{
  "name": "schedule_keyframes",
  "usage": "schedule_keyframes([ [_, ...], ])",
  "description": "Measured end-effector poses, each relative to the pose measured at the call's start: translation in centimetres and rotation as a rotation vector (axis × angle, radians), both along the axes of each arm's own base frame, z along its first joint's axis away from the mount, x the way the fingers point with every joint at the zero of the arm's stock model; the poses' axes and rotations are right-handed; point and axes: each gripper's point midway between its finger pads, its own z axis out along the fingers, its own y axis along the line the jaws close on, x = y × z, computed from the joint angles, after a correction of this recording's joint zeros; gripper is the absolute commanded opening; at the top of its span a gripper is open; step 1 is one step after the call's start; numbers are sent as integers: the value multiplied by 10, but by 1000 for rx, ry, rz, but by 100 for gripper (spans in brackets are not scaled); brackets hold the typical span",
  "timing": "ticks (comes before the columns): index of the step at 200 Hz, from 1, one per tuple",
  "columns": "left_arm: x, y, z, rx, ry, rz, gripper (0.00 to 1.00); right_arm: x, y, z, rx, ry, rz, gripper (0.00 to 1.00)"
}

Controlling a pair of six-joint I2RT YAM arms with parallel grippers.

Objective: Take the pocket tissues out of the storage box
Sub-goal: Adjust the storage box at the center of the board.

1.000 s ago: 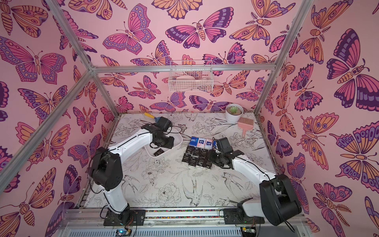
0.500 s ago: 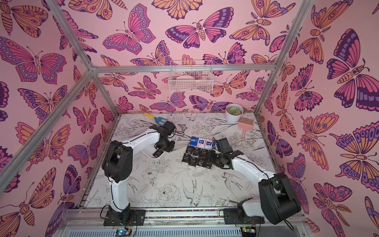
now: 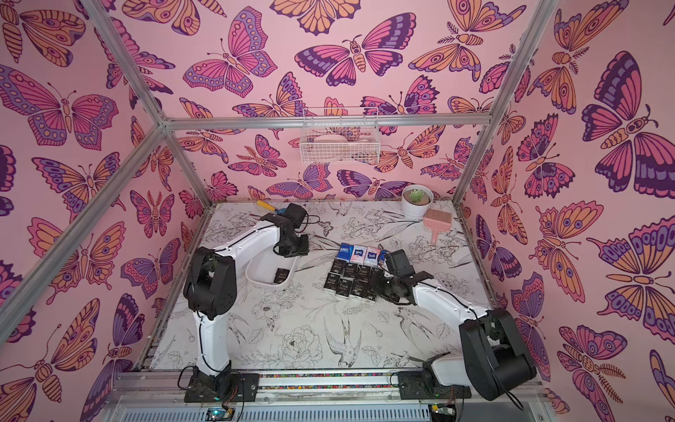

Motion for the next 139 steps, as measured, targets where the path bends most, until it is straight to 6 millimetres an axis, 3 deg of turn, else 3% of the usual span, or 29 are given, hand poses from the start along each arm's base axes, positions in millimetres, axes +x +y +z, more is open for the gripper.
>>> schedule_keyframes([
  [24, -1, 9, 9, -60, 3, 6, 51, 0, 0, 2, 2, -7, 2, 51],
  [66, -28, 65, 43, -149, -27, 9, 53, 0, 0, 3, 1, -12, 9, 51],
  [83, -36, 84, 47, -141, -37, 19, 53, 0, 0, 3, 2, -12, 12, 51],
  [107, -46, 83, 31, -141, 8, -7, 53, -1, 2, 3, 7, -10, 18, 52],
  [139, -61, 84, -11, -115, 129, -8, 53, -3, 2, 3, 2, -10, 33, 52],
])
